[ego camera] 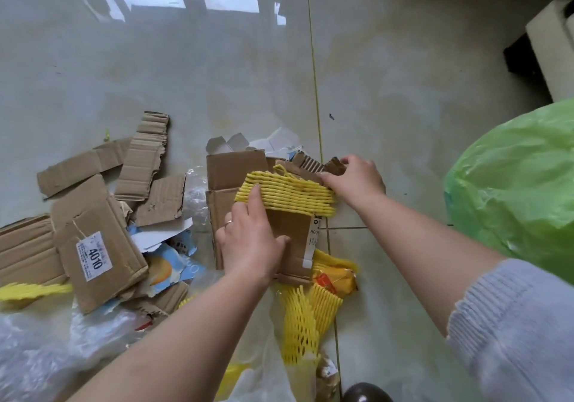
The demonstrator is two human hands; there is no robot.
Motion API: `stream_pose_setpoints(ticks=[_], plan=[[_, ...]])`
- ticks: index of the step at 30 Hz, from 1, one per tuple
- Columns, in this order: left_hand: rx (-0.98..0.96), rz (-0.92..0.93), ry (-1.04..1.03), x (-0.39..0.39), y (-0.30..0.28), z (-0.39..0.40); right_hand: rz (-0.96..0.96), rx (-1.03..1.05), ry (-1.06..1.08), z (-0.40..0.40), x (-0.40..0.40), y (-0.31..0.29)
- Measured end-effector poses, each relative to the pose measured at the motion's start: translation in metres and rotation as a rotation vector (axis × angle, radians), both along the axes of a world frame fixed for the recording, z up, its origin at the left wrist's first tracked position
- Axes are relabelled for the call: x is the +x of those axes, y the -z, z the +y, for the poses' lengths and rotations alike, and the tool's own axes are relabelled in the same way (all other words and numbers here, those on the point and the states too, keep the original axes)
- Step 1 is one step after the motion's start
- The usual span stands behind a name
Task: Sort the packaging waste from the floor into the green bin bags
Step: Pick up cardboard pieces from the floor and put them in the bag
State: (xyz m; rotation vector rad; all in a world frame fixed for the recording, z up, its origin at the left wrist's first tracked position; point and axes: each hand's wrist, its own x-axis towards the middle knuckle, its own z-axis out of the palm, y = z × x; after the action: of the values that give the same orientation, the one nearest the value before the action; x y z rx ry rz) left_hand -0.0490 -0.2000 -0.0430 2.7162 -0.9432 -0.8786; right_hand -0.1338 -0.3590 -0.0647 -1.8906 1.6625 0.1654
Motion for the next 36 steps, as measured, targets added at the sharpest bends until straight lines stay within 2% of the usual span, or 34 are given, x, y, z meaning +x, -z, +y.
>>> stream_pose_setpoints(ticks=[3,8,13,16,19,22,25,30,33,36], plan=[[-0.055,0.018,-0.007,-0.006,-0.001,0.0,-0.008,0.038,-0.031,-0.007,-0.002,-0.001],[-0.278,0.187,-0.098,0.0,-0.008,0.002,-0.152,0.22,-0.022,-0.014,-0.019,-0.01],[-0.333,0.268,-0.189,0.017,-0.02,0.013,-0.446,0.327,0.236,-0.018,-0.045,-0.026],[-0.407,0.359,-0.315,0.025,-0.031,0.02,-0.604,0.264,0.36,-0.017,-0.06,-0.039],[-0.468,0.486,-0.486,0.037,-0.035,0.027,-0.798,0.192,0.59,-0.011,-0.07,-0.048],[-0.531,0.541,-0.598,0.048,-0.041,0.031,-0.943,0.259,0.759,0.0,-0.073,-0.052],[-0.55,0.501,-0.71,0.055,-0.043,0.029,-0.976,0.394,0.747,0.017,-0.07,-0.051],[-0.49,0.678,-1.037,0.051,-0.029,0.032,-1.014,0.654,0.784,0.044,-0.061,-0.039],[-0.464,0.779,-1.107,0.043,-0.023,0.03,-0.964,0.726,0.783,0.063,-0.052,-0.023],[-0.472,0.799,-1.079,0.041,-0.018,0.027,-0.914,0.741,0.775,0.076,-0.038,-0.01]])
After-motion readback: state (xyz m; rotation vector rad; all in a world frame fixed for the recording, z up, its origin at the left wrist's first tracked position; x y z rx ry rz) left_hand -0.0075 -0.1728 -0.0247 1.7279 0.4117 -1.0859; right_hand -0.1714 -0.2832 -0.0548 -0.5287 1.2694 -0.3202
